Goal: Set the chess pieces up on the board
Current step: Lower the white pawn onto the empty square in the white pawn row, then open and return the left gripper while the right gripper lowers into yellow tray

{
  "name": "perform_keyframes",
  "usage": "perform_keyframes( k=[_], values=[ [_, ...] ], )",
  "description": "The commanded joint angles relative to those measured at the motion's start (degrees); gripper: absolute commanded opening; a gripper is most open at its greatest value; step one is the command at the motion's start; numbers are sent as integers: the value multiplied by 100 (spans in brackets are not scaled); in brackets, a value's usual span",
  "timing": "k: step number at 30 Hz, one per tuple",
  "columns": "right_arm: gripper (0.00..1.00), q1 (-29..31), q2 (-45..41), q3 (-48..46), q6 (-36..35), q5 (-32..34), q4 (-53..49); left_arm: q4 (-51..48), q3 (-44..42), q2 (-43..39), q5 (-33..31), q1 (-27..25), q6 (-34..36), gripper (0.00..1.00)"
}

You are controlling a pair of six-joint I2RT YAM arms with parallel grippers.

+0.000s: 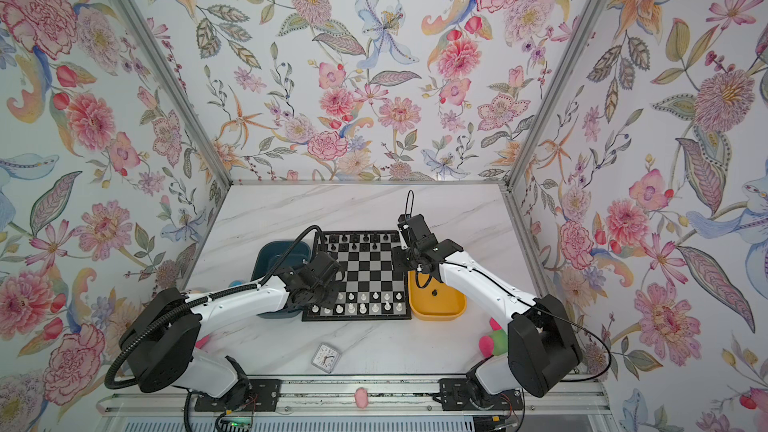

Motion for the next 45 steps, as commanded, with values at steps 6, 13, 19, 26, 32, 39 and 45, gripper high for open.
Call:
perform_keyframes(
  k=[6,13,19,26,32,39,45],
  values=[
    [26,32,1,-65,75,77,37,-95,-61,78,-170,-90,-38,19],
    [26,32,-56,-84,85,94,21,-148,-5,17,-231,-91,-46,21],
    [27,32,-140,-88,103,124,-12,-277,181,17,-295,-91,28,22],
    [27,32,-242,-101,97,215,-36,-503,454,-21,-437,-91,127,23],
    [27,10,-305,-120,91,248,-83,-555,568,-117,-491,-91,132,24],
    [28,-90,-491,-57,-69,353,-583,-514,898,-238,-762,10,284,26],
    [29,-390,-690,-158,-105,539,-1307,-54,1067,-321,-587,533,518,27]
  ],
)
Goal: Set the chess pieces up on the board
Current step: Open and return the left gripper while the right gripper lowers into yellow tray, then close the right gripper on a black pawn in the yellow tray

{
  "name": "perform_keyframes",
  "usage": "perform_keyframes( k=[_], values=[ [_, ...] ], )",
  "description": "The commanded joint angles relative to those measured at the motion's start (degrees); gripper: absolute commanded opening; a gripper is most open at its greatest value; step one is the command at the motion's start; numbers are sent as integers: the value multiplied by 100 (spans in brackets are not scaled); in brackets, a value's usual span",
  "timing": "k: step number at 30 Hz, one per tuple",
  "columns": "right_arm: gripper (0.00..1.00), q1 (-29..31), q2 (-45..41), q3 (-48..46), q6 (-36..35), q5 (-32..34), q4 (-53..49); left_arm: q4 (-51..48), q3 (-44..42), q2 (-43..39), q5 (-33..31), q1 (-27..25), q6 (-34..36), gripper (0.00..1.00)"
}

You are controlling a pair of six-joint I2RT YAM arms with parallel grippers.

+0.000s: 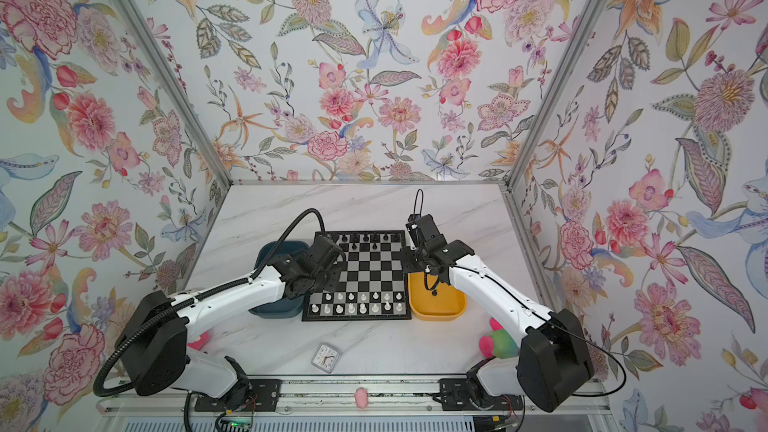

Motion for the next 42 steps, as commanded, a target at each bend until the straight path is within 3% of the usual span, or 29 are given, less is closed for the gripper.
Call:
perform_keyframes(
  k=[1,16,42],
  values=[
    [29,-175,-215,-159,-59,217,-669,271,189,-150,32,385,258,27],
    [28,-942,95,-809,72,77,-1117,758,416,-62,633,1637,742,28],
    [27,-1010,1116,-826,88,-67,-487,834,376,195,794,1763,747,28]
  ],
)
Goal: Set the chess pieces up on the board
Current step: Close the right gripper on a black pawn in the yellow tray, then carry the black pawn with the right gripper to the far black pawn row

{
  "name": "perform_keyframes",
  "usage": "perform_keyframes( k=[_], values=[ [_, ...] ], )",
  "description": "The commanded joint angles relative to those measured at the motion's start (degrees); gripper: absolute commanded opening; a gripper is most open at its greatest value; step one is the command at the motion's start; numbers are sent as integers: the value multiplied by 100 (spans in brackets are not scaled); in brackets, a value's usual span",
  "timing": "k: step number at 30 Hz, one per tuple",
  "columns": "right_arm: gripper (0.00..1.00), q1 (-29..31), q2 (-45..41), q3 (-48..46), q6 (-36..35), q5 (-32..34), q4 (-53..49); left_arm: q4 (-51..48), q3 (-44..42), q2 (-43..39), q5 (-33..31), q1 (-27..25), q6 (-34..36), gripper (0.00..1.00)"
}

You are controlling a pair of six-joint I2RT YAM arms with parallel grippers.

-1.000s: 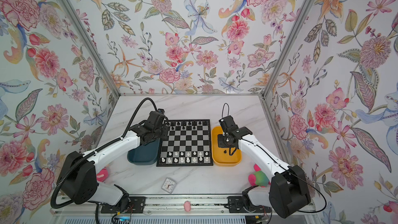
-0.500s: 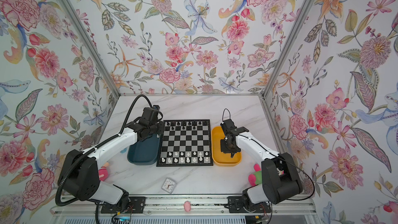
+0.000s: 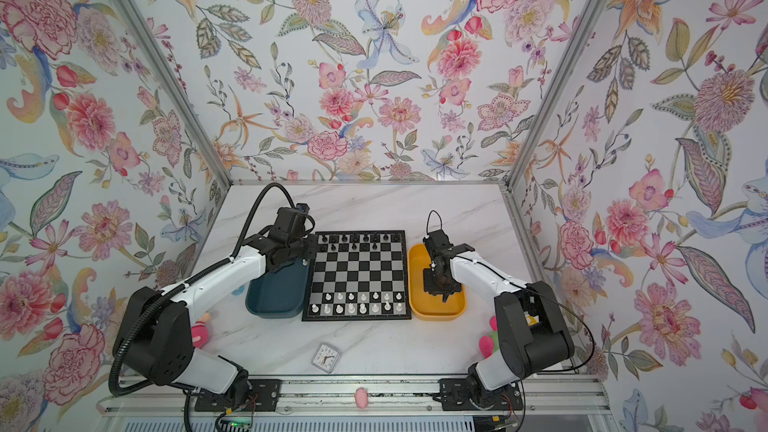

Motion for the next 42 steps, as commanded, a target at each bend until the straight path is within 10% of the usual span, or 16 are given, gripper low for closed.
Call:
perform_keyframes(
  k=[1,42],
  values=[
    [27,-40,106,-56,76,-108,103,47,66,23,36,51,75,27],
    [10,-62,214,-34,148,-129,106,34,5,1,44,60,54,27]
  ],
)
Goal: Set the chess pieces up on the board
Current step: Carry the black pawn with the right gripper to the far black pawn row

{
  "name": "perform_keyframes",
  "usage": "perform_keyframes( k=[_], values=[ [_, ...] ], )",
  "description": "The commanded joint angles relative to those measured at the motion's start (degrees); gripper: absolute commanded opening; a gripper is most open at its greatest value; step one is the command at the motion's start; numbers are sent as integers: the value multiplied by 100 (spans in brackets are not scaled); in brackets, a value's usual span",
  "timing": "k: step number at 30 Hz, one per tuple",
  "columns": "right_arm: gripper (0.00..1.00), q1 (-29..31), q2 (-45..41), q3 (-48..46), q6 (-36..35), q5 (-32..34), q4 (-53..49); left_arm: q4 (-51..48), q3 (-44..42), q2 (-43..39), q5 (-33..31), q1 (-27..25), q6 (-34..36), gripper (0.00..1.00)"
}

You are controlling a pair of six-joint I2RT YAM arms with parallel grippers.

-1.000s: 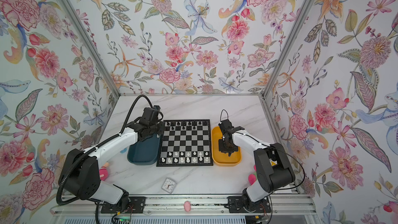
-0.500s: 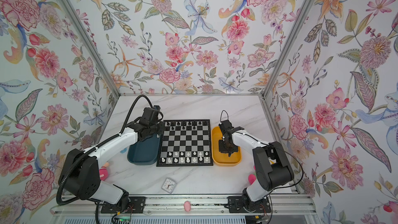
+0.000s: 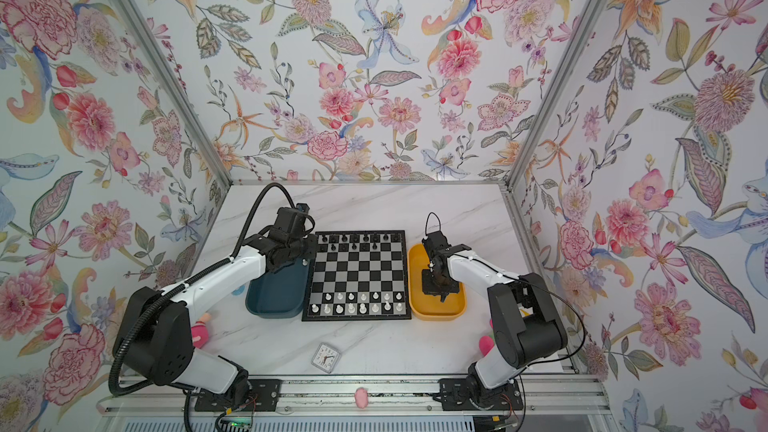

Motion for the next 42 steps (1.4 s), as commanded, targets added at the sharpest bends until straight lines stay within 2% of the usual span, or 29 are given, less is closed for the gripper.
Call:
perform_keyframes(
  k=[1,21,33,42],
  values=[
    [10,-31,-95,28,72,8,-138,31,5,-1,44,63,58,27],
    [9,-12,69,991,-187,-10,-778,89,-53,-17,78,102,65,27],
    [8,415,425,2336,-311,77,-1529,270,-263,-114,184,181,75,27],
    [8,786,1236,3600,-464,78,-1920,351,-373,-223,255,238,83,27]
  ],
)
